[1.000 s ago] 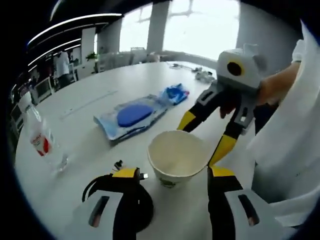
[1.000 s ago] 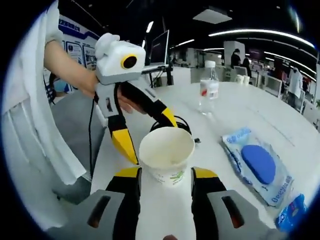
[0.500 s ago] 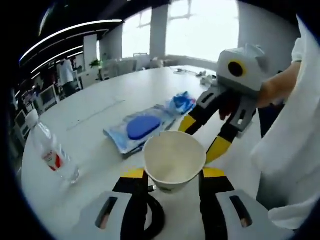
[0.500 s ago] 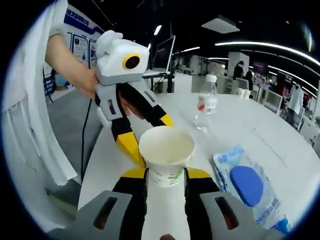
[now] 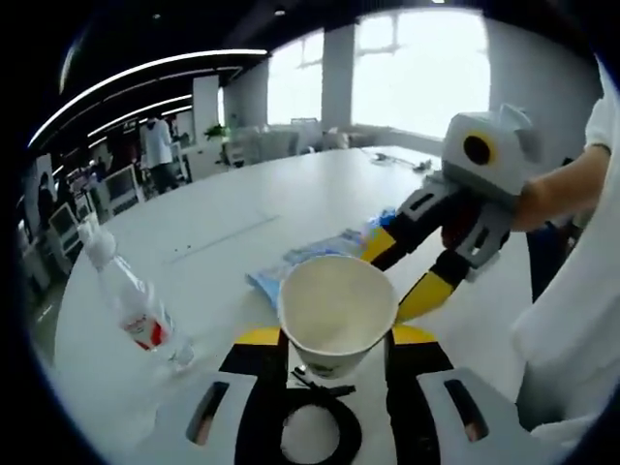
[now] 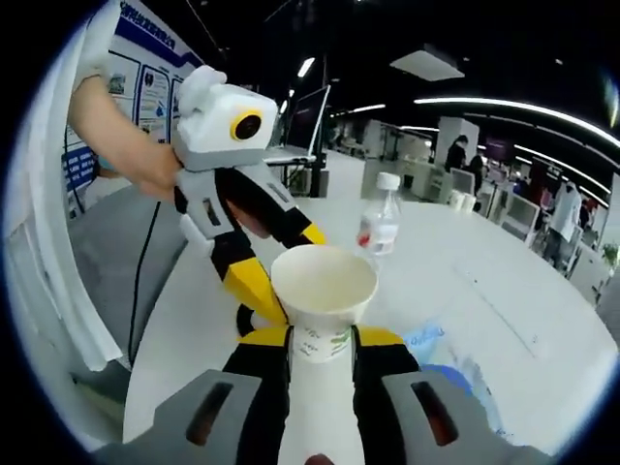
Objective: Arrange the tabletop items into an orderly group along one side of the table until the central work area is clear of visible clutter.
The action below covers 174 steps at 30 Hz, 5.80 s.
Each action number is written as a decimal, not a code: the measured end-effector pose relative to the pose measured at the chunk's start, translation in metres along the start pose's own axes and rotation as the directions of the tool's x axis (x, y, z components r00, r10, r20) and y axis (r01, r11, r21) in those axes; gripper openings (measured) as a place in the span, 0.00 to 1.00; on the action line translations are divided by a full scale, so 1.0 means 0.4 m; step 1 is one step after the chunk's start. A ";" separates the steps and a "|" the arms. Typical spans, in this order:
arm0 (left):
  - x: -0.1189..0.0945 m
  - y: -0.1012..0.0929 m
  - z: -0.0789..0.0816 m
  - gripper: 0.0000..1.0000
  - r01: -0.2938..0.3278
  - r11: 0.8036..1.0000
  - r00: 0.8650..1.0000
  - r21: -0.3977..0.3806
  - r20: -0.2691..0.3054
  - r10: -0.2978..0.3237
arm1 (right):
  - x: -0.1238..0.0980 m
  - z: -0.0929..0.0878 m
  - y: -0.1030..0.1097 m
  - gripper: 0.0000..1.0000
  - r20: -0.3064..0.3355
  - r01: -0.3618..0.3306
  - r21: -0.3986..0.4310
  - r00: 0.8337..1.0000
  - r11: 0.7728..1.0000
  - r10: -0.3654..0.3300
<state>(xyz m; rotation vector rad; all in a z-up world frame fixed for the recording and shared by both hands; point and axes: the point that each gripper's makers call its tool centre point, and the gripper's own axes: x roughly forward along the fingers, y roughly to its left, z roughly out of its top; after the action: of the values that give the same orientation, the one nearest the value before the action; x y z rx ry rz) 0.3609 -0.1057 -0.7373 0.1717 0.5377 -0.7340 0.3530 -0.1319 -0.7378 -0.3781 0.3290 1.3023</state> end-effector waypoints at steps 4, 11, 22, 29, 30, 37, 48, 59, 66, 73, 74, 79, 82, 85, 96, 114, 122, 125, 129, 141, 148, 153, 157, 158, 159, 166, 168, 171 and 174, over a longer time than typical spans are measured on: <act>0.000 0.032 0.018 0.35 -0.023 1.000 1.000 -0.020 0.016 0.023 | 0.010 0.020 -0.024 0.20 0.013 0.003 -0.012 1.000 1.000 -0.002; 0.005 0.075 0.035 0.35 -0.055 0.998 0.998 -0.028 0.024 0.055 | 0.037 0.043 -0.060 0.19 0.024 0.002 -0.034 1.000 0.999 -0.001; 0.018 0.153 0.061 0.34 -0.098 0.992 0.994 -0.074 0.044 0.102 | 0.077 0.071 -0.121 0.16 0.050 0.017 -0.032 0.999 0.999 -0.016; 0.026 0.180 0.067 0.34 -0.119 0.990 0.992 -0.071 0.040 0.122 | 0.099 0.076 -0.144 0.16 0.063 0.019 -0.032 0.998 0.999 -0.017; 0.029 0.183 0.067 0.34 -0.121 0.990 0.992 -0.074 0.039 0.124 | 0.103 0.075 -0.149 0.16 0.063 0.019 -0.035 0.998 0.999 -0.017; 0.057 0.215 0.064 0.34 -0.147 0.984 0.988 -0.101 0.033 0.151 | 0.122 0.065 -0.181 0.15 0.056 0.039 -0.043 0.998 0.998 -0.036; 0.087 0.255 0.045 0.34 -0.179 0.972 0.983 -0.149 0.024 0.184 | 0.156 0.042 -0.223 0.15 0.045 0.077 -0.016 0.996 0.997 -0.076; 0.115 0.279 0.020 0.34 -0.205 0.966 0.978 -0.160 -0.001 0.208 | 0.185 0.012 -0.243 0.15 0.017 0.089 0.012 0.996 0.996 -0.089; 0.131 0.286 -0.010 0.34 -0.222 0.960 0.975 -0.168 -0.024 0.221 | 0.210 -0.015 -0.242 0.15 -0.025 0.095 0.002 0.995 0.995 -0.095; 0.140 0.295 -0.028 0.34 -0.232 0.950 0.972 -0.212 -0.018 0.233 | 0.219 -0.028 -0.249 0.14 -0.036 0.097 0.016 0.995 0.995 -0.097; 0.142 0.294 -0.029 0.34 -0.232 0.950 0.972 -0.211 -0.018 0.234 | 0.220 -0.031 -0.250 0.14 -0.038 0.096 0.018 0.995 0.995 -0.096; 0.146 0.290 -0.032 0.34 -0.232 0.951 0.972 -0.203 -0.016 0.234 | 0.221 -0.041 -0.253 0.15 -0.047 0.099 0.024 0.994 0.995 -0.098; 0.146 0.288 -0.033 0.34 -0.235 0.949 0.971 -0.209 -0.016 0.237 | 0.223 -0.043 -0.253 0.15 -0.050 0.098 0.021 0.994 0.995 -0.097; 0.145 0.285 -0.038 0.34 -0.241 0.948 0.970 -0.209 -0.022 0.242 | 0.227 -0.046 -0.251 0.15 -0.056 0.097 0.027 0.994 0.995 -0.095; 0.143 0.284 -0.057 0.35 -0.261 0.931 0.964 -0.256 -0.019 0.265 | 0.237 -0.053 -0.243 0.15 -0.073 0.092 0.017 0.993 0.996 -0.090; 0.151 0.287 -0.078 0.35 -0.274 0.927 0.961 -0.255 -0.040 0.273 | 0.239 -0.075 -0.239 0.16 -0.109 0.096 0.055 0.990 0.994 -0.090; 0.146 0.288 -0.084 0.36 -0.279 0.916 0.959 -0.288 -0.032 0.282 | 0.236 -0.085 -0.238 0.17 -0.131 0.109 0.060 0.986 0.992 -0.100; 0.144 0.286 -0.085 0.36 -0.276 0.919 0.960 -0.283 -0.030 0.279 | 0.233 -0.091 -0.239 0.17 -0.146 0.116 0.059 0.984 0.991 -0.106; 0.146 0.291 -0.088 0.35 -0.278 0.918 0.959 -0.284 -0.034 0.280 | 0.228 -0.090 -0.244 0.17 -0.148 0.128 0.059 0.982 0.990 -0.118; 0.146 0.289 -0.086 0.36 -0.267 0.914 0.961 -0.305 -0.019 0.275 | 0.204 -0.097 -0.242 0.18 -0.164 0.156 0.076 0.976 0.985 -0.142; 0.138 0.286 -0.096 0.41 -0.269 0.915 0.962 -0.300 -0.032 0.272 | 0.198 -0.087 -0.231 0.20 -0.164 0.150 0.069 0.977 0.986 -0.137; 0.120 0.273 -0.106 0.46 -0.266 0.916 0.963 -0.299 -0.037 0.268 | 0.182 -0.081 -0.225 0.22 -0.165 0.160 0.089 0.976 0.983 -0.144; 0.110 0.250 -0.112 0.55 -0.228 0.916 0.973 -0.331 -0.040 0.228 | 0.174 -0.070 -0.216 0.29 -0.158 0.161 0.097 0.977 0.982 -0.145; 0.107 0.246 -0.113 0.58 -0.230 0.920 0.973 -0.318 -0.044 0.227 | 0.171 -0.066 -0.211 0.31 -0.156 0.159 0.095 0.977 0.983 -0.143; 0.101 0.241 -0.113 0.59 -0.232 0.921 0.972 -0.314 -0.048 0.228 | 0.170 -0.060 -0.207 0.33 -0.147 0.155 0.102 0.979 0.983 -0.139; 0.061 0.240 -0.117 0.73 -0.257 0.906 0.966 -0.336 -0.058 0.253 | 0.161 -0.049 -0.200 0.53 -0.166 0.182 0.143 0.974 0.973 -0.158; 0.042 0.243 -0.122 0.79 -0.276 0.895 0.960 -0.349 -0.060 0.273 | 0.155 -0.045 -0.195 0.57 -0.165 0.188 0.149 0.973 0.971 -0.163; 0.012 0.250 -0.131 0.91 -0.306 0.884 0.951 -0.354 -0.064 0.303 | 0.145 -0.048 -0.182 0.60 -0.174 0.189 0.155 0.971 0.970 -0.162; -0.017 0.252 -0.138 0.94 -0.315 0.879 0.947 -0.359 -0.065 0.314 | 0.139 -0.047 -0.169 0.61 -0.175 0.191 0.160 0.971 0.968 -0.163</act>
<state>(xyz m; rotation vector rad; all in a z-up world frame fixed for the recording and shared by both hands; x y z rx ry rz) 0.4025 -0.0092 -0.7843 -0.0873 0.6238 -0.3055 0.4312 -0.1071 -0.7733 -0.3550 0.5303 1.0603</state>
